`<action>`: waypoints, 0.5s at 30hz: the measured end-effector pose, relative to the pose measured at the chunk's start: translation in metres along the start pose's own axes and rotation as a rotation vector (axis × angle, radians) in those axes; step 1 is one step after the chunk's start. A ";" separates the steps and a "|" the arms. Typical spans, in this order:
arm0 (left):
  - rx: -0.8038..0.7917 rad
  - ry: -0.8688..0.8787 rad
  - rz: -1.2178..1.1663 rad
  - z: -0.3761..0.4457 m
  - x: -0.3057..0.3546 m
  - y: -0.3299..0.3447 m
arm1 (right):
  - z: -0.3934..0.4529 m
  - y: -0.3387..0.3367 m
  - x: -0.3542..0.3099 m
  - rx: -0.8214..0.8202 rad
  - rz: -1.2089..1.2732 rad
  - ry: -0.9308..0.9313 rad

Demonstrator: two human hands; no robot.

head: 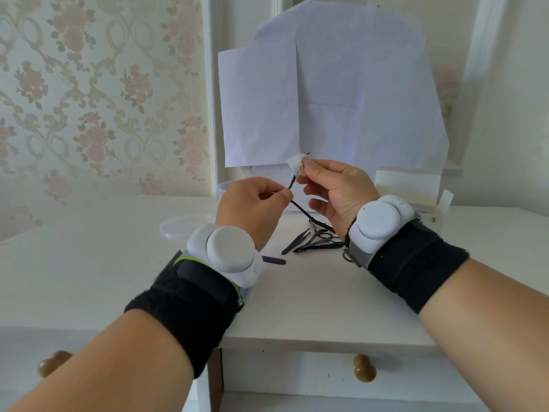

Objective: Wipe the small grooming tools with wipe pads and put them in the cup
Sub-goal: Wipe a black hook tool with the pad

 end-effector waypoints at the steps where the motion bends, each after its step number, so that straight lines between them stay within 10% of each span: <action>1: 0.001 0.005 -0.004 0.000 0.000 0.000 | 0.000 0.000 0.000 -0.001 -0.015 -0.009; 15: 0.209 0.034 -0.094 0.002 0.001 -0.011 | -0.007 0.015 0.000 -0.050 -0.408 -0.301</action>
Point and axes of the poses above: each hand's wrist, its own z-axis towards the middle knuckle, its own y-axis out of the palm, x = y × z, the point moved 2 cm from there along z, towards the middle knuckle, and after that the axes turned 6 degrees about y, right-handed, at the moved point
